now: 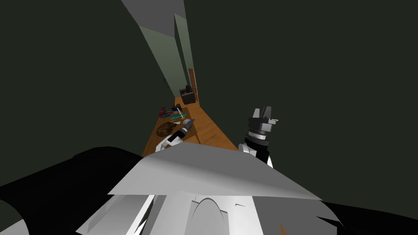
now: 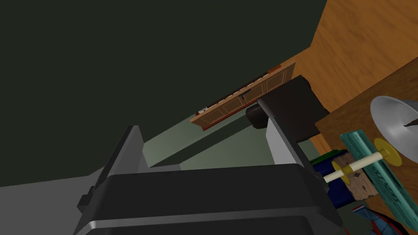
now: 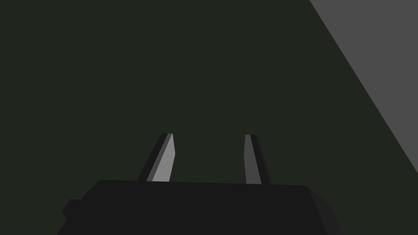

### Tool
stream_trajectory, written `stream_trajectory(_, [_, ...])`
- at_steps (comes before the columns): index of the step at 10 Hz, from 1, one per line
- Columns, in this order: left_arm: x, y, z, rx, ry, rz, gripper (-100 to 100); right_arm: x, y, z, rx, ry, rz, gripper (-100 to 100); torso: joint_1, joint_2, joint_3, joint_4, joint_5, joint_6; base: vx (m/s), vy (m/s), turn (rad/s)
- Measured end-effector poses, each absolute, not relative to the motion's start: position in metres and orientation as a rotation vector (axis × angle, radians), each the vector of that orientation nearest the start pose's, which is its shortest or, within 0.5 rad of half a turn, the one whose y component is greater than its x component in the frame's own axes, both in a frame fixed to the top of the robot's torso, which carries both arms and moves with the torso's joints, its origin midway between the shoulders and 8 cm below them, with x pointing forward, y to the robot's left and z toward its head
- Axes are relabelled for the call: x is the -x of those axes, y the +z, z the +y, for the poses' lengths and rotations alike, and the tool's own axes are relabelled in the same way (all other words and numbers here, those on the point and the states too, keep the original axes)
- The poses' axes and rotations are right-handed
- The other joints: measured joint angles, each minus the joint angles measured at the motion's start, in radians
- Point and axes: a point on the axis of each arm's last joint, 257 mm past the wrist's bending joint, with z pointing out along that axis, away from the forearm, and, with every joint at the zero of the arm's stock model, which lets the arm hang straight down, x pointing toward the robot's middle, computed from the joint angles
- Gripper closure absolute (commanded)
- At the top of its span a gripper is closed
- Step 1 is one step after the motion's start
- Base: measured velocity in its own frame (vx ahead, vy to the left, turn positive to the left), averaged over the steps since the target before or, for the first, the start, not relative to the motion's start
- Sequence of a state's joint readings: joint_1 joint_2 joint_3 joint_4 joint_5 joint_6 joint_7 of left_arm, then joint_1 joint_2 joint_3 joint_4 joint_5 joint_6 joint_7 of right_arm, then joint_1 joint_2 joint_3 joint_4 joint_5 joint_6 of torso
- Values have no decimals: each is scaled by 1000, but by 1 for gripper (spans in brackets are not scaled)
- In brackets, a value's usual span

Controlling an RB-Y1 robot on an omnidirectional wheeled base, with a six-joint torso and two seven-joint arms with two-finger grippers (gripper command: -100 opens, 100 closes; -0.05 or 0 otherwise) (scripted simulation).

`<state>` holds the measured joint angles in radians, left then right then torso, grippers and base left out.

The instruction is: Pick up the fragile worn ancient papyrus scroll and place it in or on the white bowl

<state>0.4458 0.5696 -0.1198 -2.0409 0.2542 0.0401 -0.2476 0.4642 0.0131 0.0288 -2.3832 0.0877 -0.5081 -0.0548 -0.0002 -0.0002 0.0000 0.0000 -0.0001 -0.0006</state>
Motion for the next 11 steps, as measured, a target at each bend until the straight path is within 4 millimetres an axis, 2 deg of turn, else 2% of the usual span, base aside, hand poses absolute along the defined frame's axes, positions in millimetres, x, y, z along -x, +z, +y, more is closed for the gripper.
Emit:
stream_trajectory(1, [-413, -227, 284, 789, -920, 1636, -100, -323, 81, -252, -520, 1367, 539, 0, 0, 0, 0, 0, 0, 0, 22, -34, -215])
stream_trajectory(3, [-405, -267, 298, 830, -848, 1757, -100, -323, 81, -252, -520, 1367, 539, 0, -1, -2, -1, -1, 0, 0, 50, -35, -168])
stream_trajectory(4, [-392, -285, 303, 852, -810, 1819, -100, -323, 81, -252, -520, 1367, 539, 0, -1, -3, -2, -1, 0, 0, 38, -18, -17])
stream_trajectory(6, [-382, -315, 320, 883, -744, 1904, -100, -323, 81, -252, -520, 1367, 539, 0, 0, -3, -1, -1, 0, 0, 51, -28, -144])
stream_trajectory(7, [-371, -332, 332, 906, -702, 1958, -100, -323, 81, -252, -520, 1367, 539, 0, -1, -3, -2, -1, 0, 0, 45, -9, -43])
stream_trajectory(9, [-357, -352, 347, 940, -635, 2034, -100, -323, 81, -252, -520, 1366, 539, 0, 0, -3, -2, -1, 0, 0, 63, -19, -119])
stream_trajectory(11, [-329, -387, 369, 996, -531, 2142, -100, -323, 81, -252, -520, 1366, 539, 0, -1, -6, -3, -1, 0, 0, 83, -20, -85])
